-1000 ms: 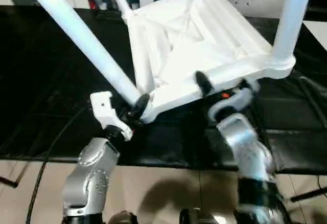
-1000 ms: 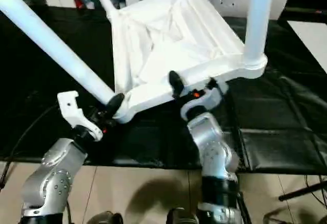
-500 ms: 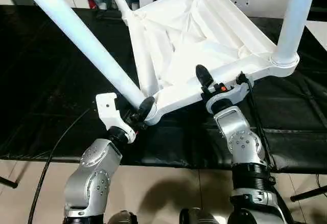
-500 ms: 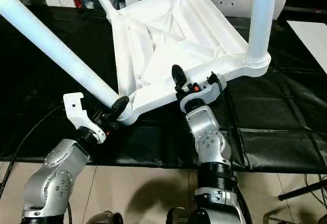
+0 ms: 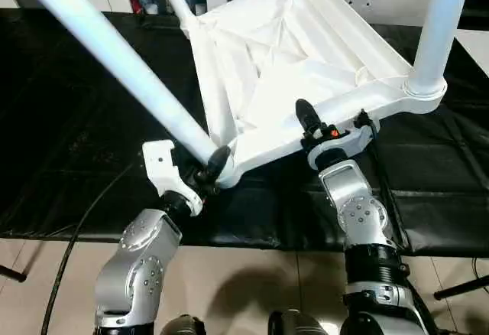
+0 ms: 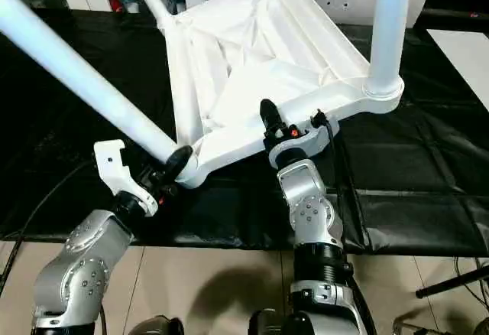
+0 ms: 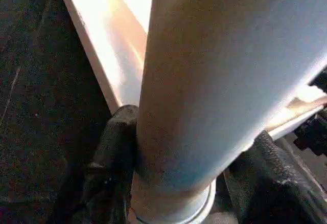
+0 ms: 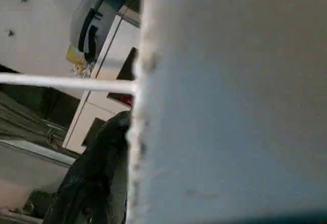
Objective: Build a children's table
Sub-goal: Flip table
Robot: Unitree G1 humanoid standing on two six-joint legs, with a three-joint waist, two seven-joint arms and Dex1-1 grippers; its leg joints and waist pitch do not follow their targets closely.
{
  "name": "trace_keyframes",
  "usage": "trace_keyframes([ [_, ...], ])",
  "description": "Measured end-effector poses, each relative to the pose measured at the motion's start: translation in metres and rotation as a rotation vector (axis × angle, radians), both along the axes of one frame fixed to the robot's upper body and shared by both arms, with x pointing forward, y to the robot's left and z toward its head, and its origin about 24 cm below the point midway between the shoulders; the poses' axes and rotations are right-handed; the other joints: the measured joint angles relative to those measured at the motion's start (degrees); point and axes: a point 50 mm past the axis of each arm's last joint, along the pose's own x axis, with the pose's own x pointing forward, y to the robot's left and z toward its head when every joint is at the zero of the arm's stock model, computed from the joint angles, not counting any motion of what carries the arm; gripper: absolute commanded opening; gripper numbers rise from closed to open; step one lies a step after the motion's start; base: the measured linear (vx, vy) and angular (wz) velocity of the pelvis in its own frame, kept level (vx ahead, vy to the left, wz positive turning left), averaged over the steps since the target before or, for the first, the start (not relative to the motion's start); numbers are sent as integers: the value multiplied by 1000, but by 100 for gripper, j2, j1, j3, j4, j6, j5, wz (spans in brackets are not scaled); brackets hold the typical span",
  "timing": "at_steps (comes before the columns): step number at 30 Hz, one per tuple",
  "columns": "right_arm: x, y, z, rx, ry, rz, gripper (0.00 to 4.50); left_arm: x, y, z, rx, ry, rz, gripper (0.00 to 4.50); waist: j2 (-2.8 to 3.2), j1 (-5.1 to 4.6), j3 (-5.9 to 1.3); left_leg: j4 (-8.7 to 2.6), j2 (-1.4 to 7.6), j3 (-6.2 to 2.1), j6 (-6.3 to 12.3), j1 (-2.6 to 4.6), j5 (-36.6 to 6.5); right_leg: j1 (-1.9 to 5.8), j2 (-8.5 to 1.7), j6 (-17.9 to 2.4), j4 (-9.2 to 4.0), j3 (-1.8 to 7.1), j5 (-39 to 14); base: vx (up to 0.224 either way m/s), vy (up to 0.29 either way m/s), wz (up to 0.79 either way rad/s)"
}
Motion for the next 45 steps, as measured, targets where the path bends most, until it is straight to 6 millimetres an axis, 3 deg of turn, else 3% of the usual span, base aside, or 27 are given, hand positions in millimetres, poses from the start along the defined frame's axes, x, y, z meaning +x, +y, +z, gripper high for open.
trace_keyframes([
  [3,0,0,0,10,5,-3,233,0,0,0,3,3,-2,210,-1,-1,0,0,0,2,0,0,0,-1,0,0,0,1,0,0,0,0],
  [6,0,0,0,16,10,-5,229,0,0,0,9,3,-6,280,-4,-1,2,0,0,2,0,0,0,-1,0,0,1,1,0,0,0,0],
  [20,0,3,13,-17,-7,-5,222,-17,16,-1,68,-16,-88,280,-23,-122,14,-1,4,8,0,-23,0,-33,2,0,8,4,0,0,0,0],
  [26,0,3,17,-19,-21,-2,217,-19,17,2,74,-37,-108,280,-27,-116,16,7,3,9,-2,-22,2,-33,2,-1,16,7,1,0,0,0],
  [36,-2,3,22,19,-24,-16,207,-14,15,12,62,-99,-130,280,-18,-48,22,7,4,9,-17,-20,12,-33,2,-8,22,6,8,0,0,0],
  [45,-16,-8,15,54,-16,-70,204,-11,15,12,81,-150,-250,280,-4,98,29,6,5,9,-22,-20,16,-34,2,-7,23,4,10,0,0,0],
])
